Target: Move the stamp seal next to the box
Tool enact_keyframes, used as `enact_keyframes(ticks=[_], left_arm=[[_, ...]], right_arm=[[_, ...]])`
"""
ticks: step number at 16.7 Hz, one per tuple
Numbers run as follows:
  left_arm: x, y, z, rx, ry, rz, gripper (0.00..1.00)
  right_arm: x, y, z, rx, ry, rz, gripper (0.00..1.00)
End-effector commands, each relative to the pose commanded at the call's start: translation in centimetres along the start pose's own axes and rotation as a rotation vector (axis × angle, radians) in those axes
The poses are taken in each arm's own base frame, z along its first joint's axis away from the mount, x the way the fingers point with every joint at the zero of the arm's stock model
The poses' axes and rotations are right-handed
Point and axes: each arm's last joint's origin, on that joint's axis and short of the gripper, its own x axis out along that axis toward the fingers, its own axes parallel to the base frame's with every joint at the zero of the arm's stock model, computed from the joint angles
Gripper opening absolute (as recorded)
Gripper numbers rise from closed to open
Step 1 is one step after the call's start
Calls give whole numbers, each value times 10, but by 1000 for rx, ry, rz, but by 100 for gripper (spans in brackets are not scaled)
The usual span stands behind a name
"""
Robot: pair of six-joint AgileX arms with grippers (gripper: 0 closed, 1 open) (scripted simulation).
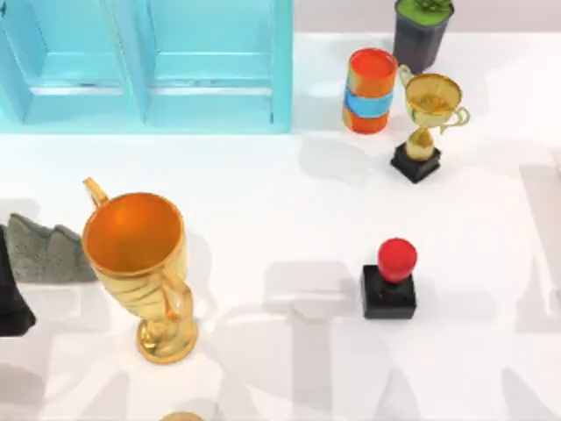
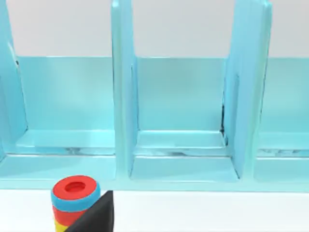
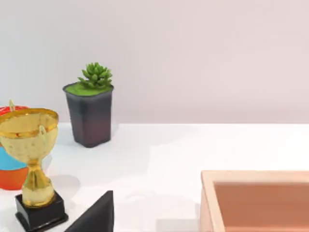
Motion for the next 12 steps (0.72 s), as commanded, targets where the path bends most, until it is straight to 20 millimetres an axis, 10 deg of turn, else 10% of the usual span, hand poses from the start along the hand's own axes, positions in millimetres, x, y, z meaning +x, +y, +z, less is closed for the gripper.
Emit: enact_keyframes(ticks=[6, 12], left_arm=[[0, 0, 0, 0, 0, 0, 100], [0, 0, 0, 0, 0, 0, 100]], right_arm=[[1, 8, 17, 59, 94, 70, 100], [26, 42, 87, 184, 488, 221, 100]])
